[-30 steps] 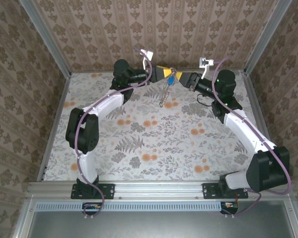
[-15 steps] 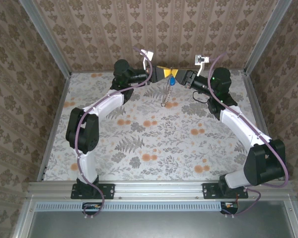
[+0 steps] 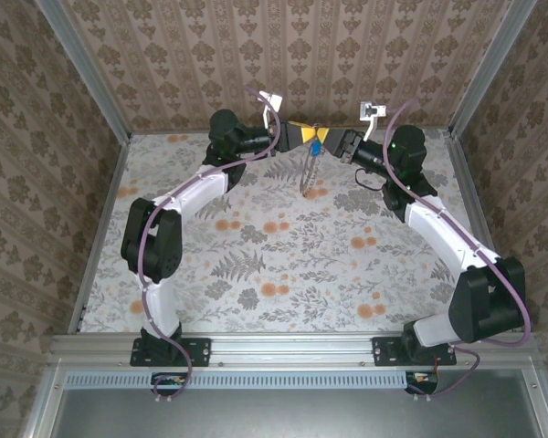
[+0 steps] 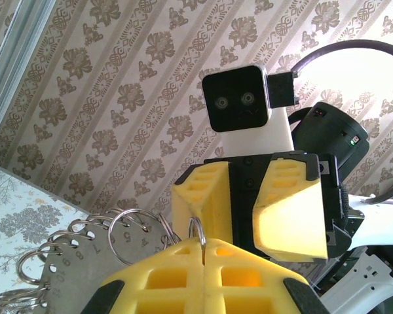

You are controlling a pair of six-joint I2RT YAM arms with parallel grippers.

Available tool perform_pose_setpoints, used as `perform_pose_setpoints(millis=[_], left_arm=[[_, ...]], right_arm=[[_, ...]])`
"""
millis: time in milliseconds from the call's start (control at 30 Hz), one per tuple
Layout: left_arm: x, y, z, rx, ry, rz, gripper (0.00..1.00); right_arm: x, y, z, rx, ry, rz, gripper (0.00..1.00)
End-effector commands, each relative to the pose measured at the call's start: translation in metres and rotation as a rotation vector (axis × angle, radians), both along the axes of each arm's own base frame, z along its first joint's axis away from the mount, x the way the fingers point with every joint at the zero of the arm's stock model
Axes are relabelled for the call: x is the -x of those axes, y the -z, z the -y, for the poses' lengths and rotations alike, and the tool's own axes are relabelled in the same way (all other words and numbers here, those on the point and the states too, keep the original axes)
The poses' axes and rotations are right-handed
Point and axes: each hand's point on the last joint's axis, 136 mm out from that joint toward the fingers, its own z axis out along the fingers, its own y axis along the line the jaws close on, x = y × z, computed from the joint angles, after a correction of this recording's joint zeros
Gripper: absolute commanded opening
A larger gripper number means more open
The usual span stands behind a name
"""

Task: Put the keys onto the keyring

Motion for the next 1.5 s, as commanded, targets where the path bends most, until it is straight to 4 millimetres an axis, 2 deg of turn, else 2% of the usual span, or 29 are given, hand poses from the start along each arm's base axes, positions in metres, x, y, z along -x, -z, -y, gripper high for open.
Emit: perform_pose_setpoints(millis=[0,267,300,400,667,900,1033,1167,1233,1433,1467], left_arm=[[0.008,-0.025,-0.001,0.046,0.011,0.069,0.0],[0.008,-0.025,-0.001,0.048,0.013,0.07,0.0],[0.008,-0.026,-0.001,0.048,0.014,0.07,0.0],[0.008,-0.026,-0.001,0.049,0.012,0.07,0.0],[0.008,-0.026,-0.001,0.049,0.013,0.068,0.0],[0.009,-0.025,0.0,0.048,0.014,0.067,0.0],[0.008,-0.024,0.0,0.046,0.014,0.063,0.0],[0.009,-0.024,0.001,0.046,0.015,0.065,0.0],[0.009,-0.024,0.001,0.045,0.016,0.063,0.0],[0.011,-0.027,-0.002,0.043,0.018,0.081,0.0],[0.011,-0.028,-0.003,0.039,0.019,0.086,0.07]], right_arm=[[0.007,-0.019,0.015,-0.014,0.055,0.059,0.31],[0.005,-0.019,0.014,-0.028,0.041,0.054,0.31],[-0.001,-0.01,0.012,-0.026,0.036,0.031,0.31],[-0.004,-0.008,0.007,-0.03,0.02,0.026,0.31],[-0.005,-0.011,-0.008,-0.029,-0.019,0.032,0.31],[-0.004,-0.015,-0.009,-0.03,-0.022,0.042,0.29],[-0.002,-0.019,-0.009,-0.029,-0.024,0.049,0.22],[-0.001,-0.019,-0.009,-0.026,-0.024,0.051,0.09],[-0.002,-0.019,-0.009,-0.024,-0.026,0.052,0.0],[-0.002,-0.02,-0.008,0.0,-0.037,0.055,0.0],[-0.001,-0.02,-0.007,0.008,-0.041,0.059,0.0]])
